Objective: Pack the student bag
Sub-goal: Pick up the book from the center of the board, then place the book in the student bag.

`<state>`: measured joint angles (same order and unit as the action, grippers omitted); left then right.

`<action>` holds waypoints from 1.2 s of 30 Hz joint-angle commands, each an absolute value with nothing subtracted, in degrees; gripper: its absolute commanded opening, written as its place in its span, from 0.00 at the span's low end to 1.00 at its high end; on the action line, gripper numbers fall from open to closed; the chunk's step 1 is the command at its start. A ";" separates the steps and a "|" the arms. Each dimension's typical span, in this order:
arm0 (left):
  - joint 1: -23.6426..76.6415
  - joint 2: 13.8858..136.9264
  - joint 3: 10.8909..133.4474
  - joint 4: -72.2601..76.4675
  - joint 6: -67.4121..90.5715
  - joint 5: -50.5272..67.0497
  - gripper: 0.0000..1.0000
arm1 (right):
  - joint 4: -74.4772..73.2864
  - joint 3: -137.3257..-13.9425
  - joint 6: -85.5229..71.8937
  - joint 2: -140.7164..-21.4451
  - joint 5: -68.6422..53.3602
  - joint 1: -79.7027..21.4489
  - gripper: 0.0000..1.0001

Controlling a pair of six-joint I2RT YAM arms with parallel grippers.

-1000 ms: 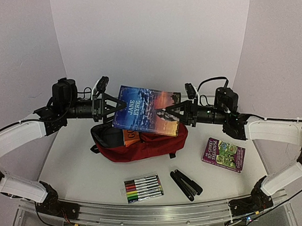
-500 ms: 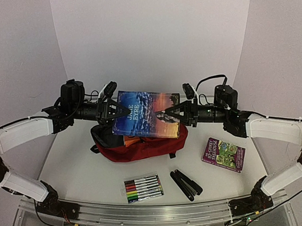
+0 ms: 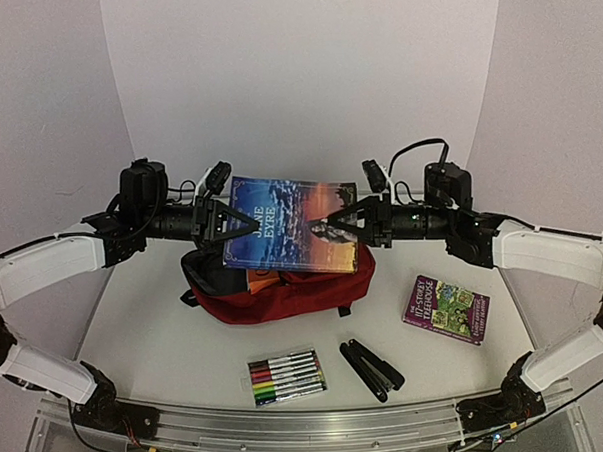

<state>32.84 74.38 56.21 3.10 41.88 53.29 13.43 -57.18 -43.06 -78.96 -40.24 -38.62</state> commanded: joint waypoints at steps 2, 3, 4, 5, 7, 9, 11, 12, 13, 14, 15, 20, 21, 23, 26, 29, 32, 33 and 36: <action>25.46 68.78 54.82 5.74 45.30 49.29 0.00 | 5.38 -61.12 -34.31 -75.00 -28.00 -38.41 0.76; 24.05 68.13 54.31 5.96 46.01 49.31 0.00 | 4.44 -61.09 -33.77 -74.72 -26.65 -38.41 0.82; 22.57 67.43 53.90 6.05 46.64 49.43 0.00 | 3.49 -61.10 -33.23 -74.46 -25.20 -38.42 0.87; 20.64 66.58 53.60 5.98 47.19 49.70 0.00 | 2.32 -61.18 -32.56 -74.32 -23.35 -38.44 0.90; 17.63 65.50 52.90 5.57 48.18 50.49 0.00 | 0.02 -61.65 -31.35 -74.31 -20.26 -38.54 0.94; 14.09 64.44 52.16 5.02 48.93 51.12 0.00 | -3.73 -62.67 -30.21 -74.91 -16.24 -38.67 0.97; 10.98 63.59 50.92 3.93 49.33 51.37 0.00 | -6.84 -64.10 -29.45 -75.96 -12.29 -38.87 0.98; 9.41 63.12 50.25 3.70 49.68 51.47 0.00 | -8.45 -65.17 -29.10 -76.88 -10.49 -38.93 0.98; 8.16 62.72 49.31 3.56 50.10 51.55 0.00 | -9.48 -66.04 -28.84 -77.68 -9.37 -38.98 0.98; 6.93 62.23 48.55 3.88 50.76 51.61 0.00 | -10.20 -66.91 -28.64 -78.65 -8.65 -39.01 0.98; 5.96 61.79 47.29 4.13 51.38 51.71 0.00 | -10.55 -67.77 -28.49 -79.51 -8.21 -39.02 0.98; 3.91 59.63 42.20 4.06 52.04 50.86 0.00 | -10.62 -72.68 -27.66 -85.68 -8.42 -39.02 0.98; 3.79 59.26 41.23 4.02 52.16 50.76 0.00 | -10.59 -73.69 -27.32 -87.13 -9.13 -39.02 0.98; 3.68 58.40 39.82 3.96 52.29 50.90 0.00 | -10.31 -75.51 -26.53 -89.86 -10.58 -39.02 0.98; 3.66 56.86 37.87 3.86 52.23 51.66 0.00 | -9.14 -77.54 -26.82 -93.33 -10.98 -39.02 0.98; 3.69 55.17 36.25 3.86 52.44 52.28 0.00 | -8.64 -79.90 -27.21 -96.70 -10.88 -38.78 0.98; 3.68 53.30 34.41 4.31 52.95 52.51 0.00 | -8.25 -82.77 -27.74 -100.53 -12.34 -38.54 0.98; 3.69 52.81 33.77 4.53 53.20 52.71 0.00 | -7.98 -83.62 -27.77 -102.01 -13.03 -38.50 0.97; 3.66 52.05 32.49 6.19 54.58 53.71 0.00 | -7.10 -86.73 -28.15 -105.66 -14.99 -38.50 0.87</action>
<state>3.90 55.54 31.90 -5.42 52.96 48.15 -9.77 -81.68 -28.14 -101.74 -12.38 -38.60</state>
